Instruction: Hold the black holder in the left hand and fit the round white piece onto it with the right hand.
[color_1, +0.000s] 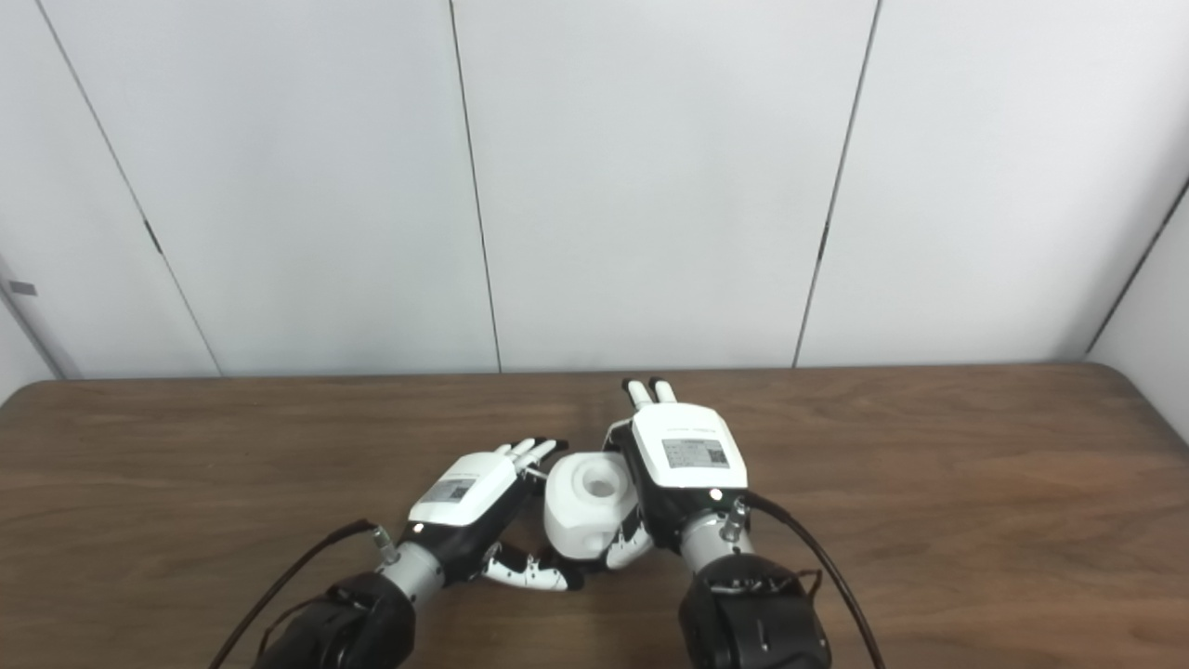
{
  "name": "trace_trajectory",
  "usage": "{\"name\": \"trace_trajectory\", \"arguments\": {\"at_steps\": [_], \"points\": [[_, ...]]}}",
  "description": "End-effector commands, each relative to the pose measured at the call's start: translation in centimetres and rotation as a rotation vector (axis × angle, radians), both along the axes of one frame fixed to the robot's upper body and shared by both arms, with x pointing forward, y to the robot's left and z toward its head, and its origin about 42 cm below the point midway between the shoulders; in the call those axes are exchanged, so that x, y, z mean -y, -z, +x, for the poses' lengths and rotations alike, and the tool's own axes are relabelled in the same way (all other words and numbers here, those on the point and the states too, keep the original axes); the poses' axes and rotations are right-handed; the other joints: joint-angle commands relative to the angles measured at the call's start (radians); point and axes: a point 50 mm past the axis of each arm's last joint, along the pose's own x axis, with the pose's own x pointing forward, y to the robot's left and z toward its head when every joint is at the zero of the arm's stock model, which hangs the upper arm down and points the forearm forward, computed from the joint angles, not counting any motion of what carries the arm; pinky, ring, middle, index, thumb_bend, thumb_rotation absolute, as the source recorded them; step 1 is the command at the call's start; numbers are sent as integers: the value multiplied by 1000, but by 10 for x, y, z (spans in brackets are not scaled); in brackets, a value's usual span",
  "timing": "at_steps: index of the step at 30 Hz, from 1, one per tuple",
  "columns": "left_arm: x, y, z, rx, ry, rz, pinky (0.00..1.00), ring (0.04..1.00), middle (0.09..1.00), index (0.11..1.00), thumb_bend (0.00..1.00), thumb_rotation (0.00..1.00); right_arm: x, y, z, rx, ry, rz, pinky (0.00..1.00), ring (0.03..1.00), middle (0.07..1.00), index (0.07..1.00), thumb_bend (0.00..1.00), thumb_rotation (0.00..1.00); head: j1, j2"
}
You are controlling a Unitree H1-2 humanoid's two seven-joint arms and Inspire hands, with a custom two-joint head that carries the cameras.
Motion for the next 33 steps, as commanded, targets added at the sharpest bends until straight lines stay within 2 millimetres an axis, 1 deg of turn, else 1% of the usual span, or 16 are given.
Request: {"name": "trace_trajectory", "arguments": {"at_steps": [1, 3, 6, 17, 21, 27, 29, 33], "points": [[7, -5, 0, 12, 23, 2, 1000, 1000, 981, 480, 518, 48, -3, -9, 0, 19, -17, 16, 699, 1000, 979, 607, 803, 322, 0, 1], [7, -5, 0, 14, 24, 4, 1000, 1000, 980, 480, 518, 48, -3, -9, 0, 15, -16, 17, 697, 1000, 982, 609, 834, 340, 1, 0], [7, -4, 0, 16, 25, 3, 1000, 1000, 978, 480, 518, 48, -3, -9, 0, 11, -18, 16, 696, 1000, 986, 604, 844, 352, 2, -2], [7, -4, 1, 22, 27, 3, 1000, 1000, 978, 480, 518, 49, -3, -9, 1, 11, -15, 18, 706, 1000, 993, 631, 864, 338, 2, -4], [7, -4, 1, 18, 25, 3, 1000, 1000, 982, 480, 518, 49, -3, -9, 1, 11, -18, 15, 709, 1000, 994, 614, 868, 340, 1, -4], [7, -4, 2, 21, 27, -2, 1000, 1000, 978, 479, 518, 49, -3, -10, 2, 6, -19, 15, 711, 1000, 997, 620, 872, 352, 1, -9], [7, -4, 1, 23, 26, -3, 1000, 1000, 975, 479, 518, 49, -3, -10, 1, 7, -18, 19, 712, 1000, 997, 631, 883, 358, 1, -9], [6, -3, 2, 17, 23, -4, 1000, 1000, 977, 479, 518, 49, -3, -10, 2, 8, -13, 23, 717, 1000, 1000, 690, 939, 386, 0, -15]]}}
